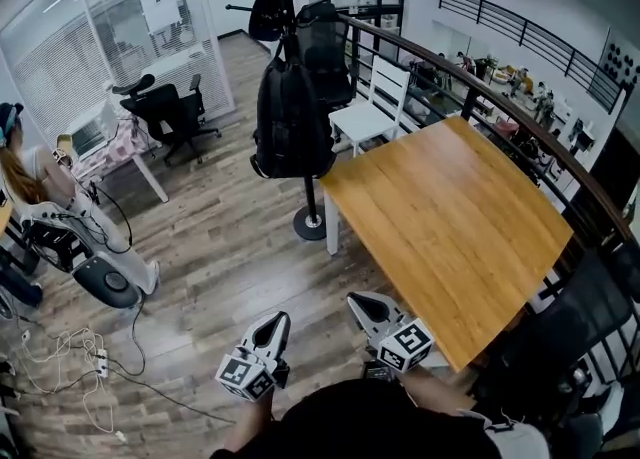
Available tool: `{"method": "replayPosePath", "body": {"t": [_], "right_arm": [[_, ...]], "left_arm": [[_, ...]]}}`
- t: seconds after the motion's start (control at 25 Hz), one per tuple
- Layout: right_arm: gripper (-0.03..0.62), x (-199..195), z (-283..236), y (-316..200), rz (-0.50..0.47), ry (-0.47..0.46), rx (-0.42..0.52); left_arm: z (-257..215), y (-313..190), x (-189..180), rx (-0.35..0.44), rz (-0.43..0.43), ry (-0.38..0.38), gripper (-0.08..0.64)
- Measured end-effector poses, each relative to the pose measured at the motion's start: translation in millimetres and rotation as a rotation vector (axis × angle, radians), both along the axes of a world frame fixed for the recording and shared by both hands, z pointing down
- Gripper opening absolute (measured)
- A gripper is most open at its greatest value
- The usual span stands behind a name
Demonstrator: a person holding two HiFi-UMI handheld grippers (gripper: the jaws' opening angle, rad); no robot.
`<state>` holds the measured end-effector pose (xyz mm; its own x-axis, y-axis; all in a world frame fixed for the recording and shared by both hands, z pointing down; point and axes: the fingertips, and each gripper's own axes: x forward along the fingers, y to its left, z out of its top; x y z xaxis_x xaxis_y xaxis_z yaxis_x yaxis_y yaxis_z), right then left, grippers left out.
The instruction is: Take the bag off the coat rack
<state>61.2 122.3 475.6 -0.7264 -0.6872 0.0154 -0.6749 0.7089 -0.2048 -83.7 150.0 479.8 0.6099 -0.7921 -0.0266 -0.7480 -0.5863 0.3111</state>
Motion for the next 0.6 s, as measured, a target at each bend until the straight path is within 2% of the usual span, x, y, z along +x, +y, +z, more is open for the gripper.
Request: {"method": "replayPosePath", "body": {"t": [0.2, 0.4, 0.6], "right_arm": [[0.034, 19, 5, 4, -0.012, -0.016, -0.014], [0.034, 23, 2, 28, -0.185, -0.03, 0.022], [0.034, 45, 8, 43, -0.208, -0.028, -0.013]], "left_arm": [[-4, 2, 13, 0.003, -0.011, -0.003, 0.017], [0, 0, 30, -0.033, -0.047, 0.039, 0.017], [4, 9, 64, -0.046, -0.028, -0.013, 0.017]]}}
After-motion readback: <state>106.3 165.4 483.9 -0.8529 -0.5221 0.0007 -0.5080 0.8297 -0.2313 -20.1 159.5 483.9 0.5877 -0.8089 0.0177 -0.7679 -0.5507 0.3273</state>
